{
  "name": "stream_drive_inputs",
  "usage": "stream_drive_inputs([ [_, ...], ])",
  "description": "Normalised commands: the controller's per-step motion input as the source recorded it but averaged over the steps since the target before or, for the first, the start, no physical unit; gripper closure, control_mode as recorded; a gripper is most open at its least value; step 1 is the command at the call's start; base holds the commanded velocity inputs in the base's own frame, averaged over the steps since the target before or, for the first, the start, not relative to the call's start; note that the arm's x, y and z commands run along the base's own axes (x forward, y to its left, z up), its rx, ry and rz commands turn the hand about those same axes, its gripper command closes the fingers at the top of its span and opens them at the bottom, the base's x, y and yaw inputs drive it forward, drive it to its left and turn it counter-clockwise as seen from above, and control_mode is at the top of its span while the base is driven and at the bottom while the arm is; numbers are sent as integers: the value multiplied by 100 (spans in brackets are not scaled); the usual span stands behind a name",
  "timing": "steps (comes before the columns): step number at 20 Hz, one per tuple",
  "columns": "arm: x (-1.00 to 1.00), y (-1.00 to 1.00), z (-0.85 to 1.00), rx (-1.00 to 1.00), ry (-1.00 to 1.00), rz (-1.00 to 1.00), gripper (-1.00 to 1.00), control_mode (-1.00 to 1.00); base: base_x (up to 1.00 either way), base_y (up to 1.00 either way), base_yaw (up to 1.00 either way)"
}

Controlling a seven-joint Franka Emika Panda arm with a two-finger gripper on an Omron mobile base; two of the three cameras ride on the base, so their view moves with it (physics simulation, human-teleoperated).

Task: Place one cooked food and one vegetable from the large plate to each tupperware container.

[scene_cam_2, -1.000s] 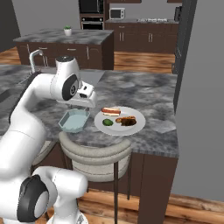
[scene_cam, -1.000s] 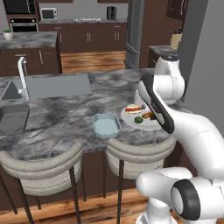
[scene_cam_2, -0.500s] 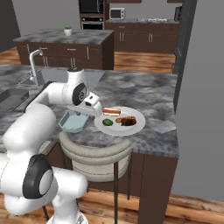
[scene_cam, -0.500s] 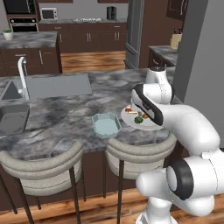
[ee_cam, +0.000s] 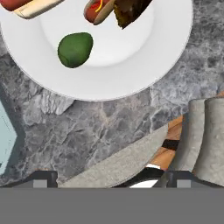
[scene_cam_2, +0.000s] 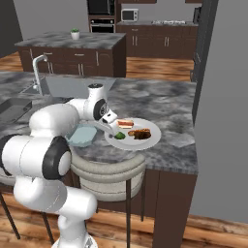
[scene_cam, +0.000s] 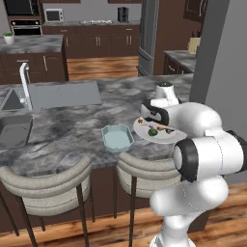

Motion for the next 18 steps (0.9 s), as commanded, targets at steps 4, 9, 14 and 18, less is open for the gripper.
stream_drive_inputs([
  [4, 86, -12, -55, 7, 0, -12, -100, -100, 0, 0, 0],
  [9, 85, -14, -49, 9, 0, -9, -100, -100, 0, 0, 0],
  [14, 90, -5, -55, 4, 0, -6, -100, -100, 0, 0, 0],
  [18, 90, -4, -59, 0, 0, -5, -100, -100, 0, 0, 0],
])
